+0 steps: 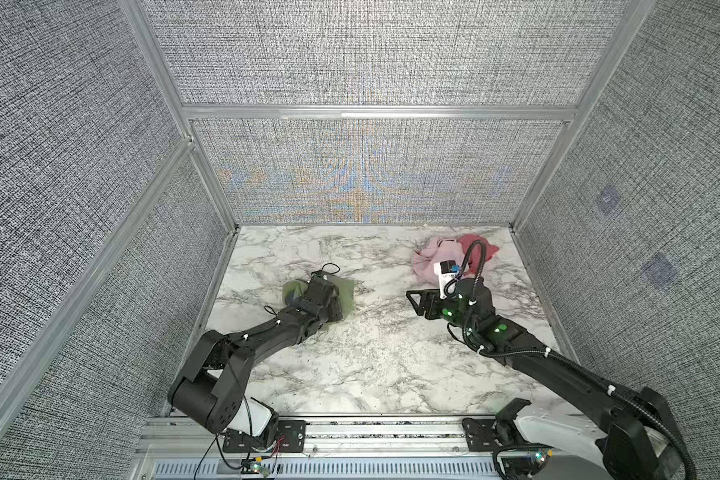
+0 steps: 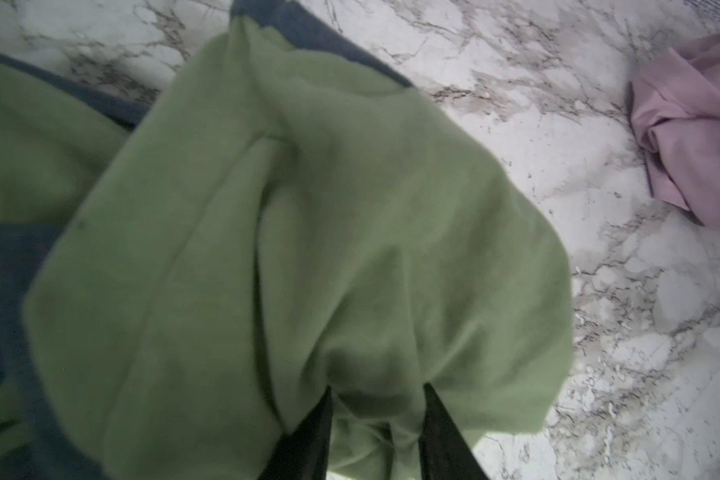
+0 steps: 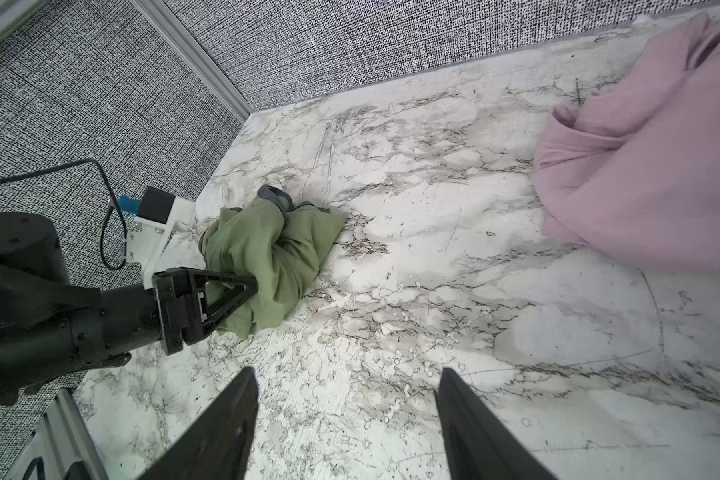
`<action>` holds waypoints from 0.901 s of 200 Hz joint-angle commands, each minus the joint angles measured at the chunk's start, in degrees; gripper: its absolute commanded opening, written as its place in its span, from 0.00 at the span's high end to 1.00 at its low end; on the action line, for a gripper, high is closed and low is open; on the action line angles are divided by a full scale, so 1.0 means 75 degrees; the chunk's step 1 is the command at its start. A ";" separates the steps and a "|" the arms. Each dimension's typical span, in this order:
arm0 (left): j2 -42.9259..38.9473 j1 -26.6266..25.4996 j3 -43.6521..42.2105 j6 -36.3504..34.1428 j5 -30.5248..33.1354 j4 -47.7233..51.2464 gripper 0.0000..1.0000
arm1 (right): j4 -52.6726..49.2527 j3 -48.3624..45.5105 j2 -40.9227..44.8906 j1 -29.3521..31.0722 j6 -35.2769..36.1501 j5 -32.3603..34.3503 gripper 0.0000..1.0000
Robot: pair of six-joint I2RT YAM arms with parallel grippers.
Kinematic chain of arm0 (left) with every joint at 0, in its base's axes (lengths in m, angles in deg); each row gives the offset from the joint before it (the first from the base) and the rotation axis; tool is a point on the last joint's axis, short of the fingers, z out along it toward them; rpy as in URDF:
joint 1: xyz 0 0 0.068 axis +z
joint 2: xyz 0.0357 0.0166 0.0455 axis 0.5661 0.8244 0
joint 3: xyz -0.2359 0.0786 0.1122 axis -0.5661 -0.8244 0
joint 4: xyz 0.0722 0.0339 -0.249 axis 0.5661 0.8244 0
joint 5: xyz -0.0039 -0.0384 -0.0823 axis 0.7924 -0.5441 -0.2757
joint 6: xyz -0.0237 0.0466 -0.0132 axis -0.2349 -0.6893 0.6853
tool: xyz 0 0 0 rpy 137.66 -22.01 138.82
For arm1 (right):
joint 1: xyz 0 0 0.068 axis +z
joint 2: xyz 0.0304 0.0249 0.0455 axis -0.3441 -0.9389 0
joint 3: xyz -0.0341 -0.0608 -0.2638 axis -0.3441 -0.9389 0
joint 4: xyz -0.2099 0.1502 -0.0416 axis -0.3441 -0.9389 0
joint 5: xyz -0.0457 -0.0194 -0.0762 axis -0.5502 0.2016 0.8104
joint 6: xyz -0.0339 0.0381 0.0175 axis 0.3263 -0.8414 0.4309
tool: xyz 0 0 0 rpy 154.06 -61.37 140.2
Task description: Pick out a specific cloth from the pile
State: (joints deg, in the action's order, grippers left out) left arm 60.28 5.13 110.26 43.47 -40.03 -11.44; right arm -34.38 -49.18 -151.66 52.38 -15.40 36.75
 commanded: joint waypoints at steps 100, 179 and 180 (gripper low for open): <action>-0.0062 0.2348 -0.0216 -0.0267 -0.0130 -0.0219 0.62 | -0.0006 0.0418 -0.0505 -0.0001 0.0029 -0.0009 0.30; 0.0293 0.4118 0.0288 -0.0629 -0.0863 -0.0385 0.62 | -0.0287 0.0465 -0.0353 -0.0020 0.0121 0.0130 0.30; 0.0293 0.4127 0.0298 -0.0638 -0.0860 -0.0374 0.62 | -0.0287 0.0465 -0.0347 -0.0021 0.0122 0.0131 0.30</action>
State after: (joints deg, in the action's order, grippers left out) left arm 63.18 34.88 111.35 40.41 -45.15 -13.43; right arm -35.65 -46.23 -154.79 52.31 -14.94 36.71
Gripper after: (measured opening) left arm 0.377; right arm 0.698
